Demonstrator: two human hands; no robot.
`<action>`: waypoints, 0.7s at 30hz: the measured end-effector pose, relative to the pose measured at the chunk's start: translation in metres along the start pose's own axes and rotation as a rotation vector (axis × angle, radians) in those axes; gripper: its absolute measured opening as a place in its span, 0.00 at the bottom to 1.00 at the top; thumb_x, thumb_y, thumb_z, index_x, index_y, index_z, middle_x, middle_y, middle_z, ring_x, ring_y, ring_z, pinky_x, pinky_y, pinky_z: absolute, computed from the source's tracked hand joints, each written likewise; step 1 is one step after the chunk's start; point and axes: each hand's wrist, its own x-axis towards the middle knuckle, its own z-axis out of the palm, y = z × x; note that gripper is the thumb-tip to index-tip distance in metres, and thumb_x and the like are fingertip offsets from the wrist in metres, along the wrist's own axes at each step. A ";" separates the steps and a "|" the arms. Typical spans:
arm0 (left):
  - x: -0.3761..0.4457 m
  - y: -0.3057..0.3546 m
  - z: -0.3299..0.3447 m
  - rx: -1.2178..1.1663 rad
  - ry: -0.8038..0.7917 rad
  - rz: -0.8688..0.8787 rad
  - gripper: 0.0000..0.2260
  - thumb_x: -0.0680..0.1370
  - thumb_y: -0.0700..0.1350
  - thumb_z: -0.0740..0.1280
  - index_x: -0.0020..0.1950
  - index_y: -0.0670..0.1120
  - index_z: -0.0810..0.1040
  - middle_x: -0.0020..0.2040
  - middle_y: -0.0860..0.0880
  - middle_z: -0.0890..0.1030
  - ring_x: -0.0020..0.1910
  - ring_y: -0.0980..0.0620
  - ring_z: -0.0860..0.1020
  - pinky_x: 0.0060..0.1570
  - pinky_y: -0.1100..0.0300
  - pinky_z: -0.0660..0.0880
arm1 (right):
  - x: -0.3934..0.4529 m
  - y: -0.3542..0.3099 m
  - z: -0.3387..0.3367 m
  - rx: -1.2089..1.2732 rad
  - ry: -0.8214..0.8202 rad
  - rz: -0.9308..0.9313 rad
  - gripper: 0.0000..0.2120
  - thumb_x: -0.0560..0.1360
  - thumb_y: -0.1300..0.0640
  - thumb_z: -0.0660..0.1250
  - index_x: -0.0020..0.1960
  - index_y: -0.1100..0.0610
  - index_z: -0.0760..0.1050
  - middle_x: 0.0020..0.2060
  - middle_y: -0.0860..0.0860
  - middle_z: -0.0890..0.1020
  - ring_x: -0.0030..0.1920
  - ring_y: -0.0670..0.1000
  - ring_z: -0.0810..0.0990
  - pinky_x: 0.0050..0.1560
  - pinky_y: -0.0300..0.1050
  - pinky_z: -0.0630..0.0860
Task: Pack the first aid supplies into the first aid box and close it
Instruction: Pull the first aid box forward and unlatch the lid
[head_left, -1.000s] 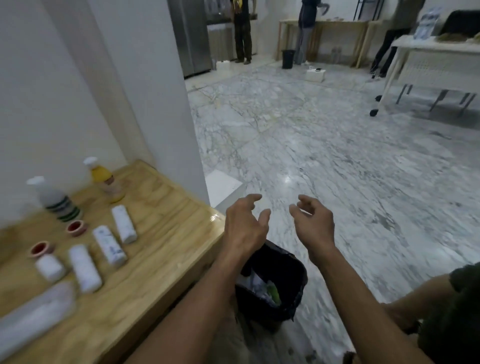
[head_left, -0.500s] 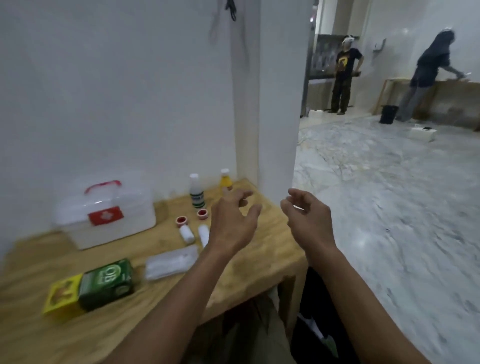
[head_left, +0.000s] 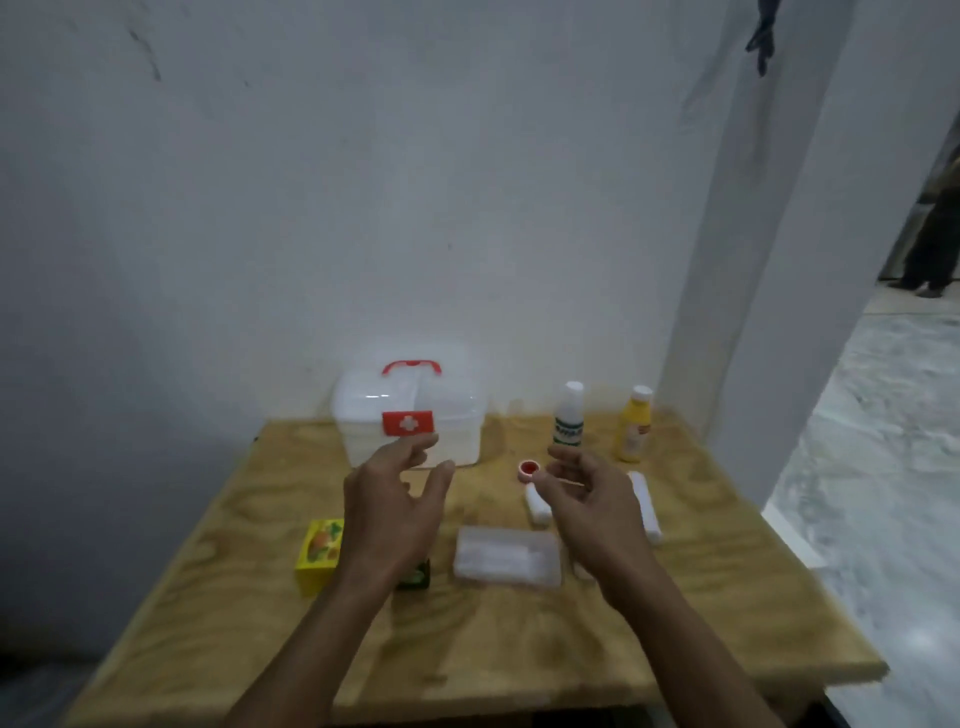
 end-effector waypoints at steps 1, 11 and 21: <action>0.007 -0.006 -0.005 0.013 0.026 -0.015 0.15 0.73 0.49 0.73 0.59 0.53 0.80 0.53 0.55 0.82 0.52 0.58 0.79 0.49 0.56 0.79 | 0.007 0.000 0.009 -0.014 -0.005 -0.002 0.16 0.75 0.52 0.72 0.62 0.47 0.76 0.54 0.46 0.82 0.51 0.39 0.80 0.47 0.37 0.78; 0.096 -0.061 -0.016 0.020 0.115 -0.204 0.25 0.77 0.56 0.66 0.72 0.50 0.67 0.69 0.46 0.72 0.65 0.46 0.72 0.59 0.52 0.72 | 0.089 -0.008 0.085 -0.085 -0.013 0.007 0.30 0.76 0.41 0.66 0.75 0.46 0.62 0.74 0.49 0.68 0.71 0.53 0.69 0.66 0.56 0.72; 0.130 -0.080 0.002 -0.113 0.038 -0.340 0.25 0.80 0.59 0.57 0.76 0.57 0.59 0.74 0.48 0.67 0.68 0.43 0.70 0.60 0.47 0.73 | 0.126 -0.009 0.125 -0.064 -0.052 0.014 0.27 0.79 0.38 0.59 0.76 0.41 0.59 0.77 0.45 0.62 0.74 0.53 0.63 0.69 0.54 0.65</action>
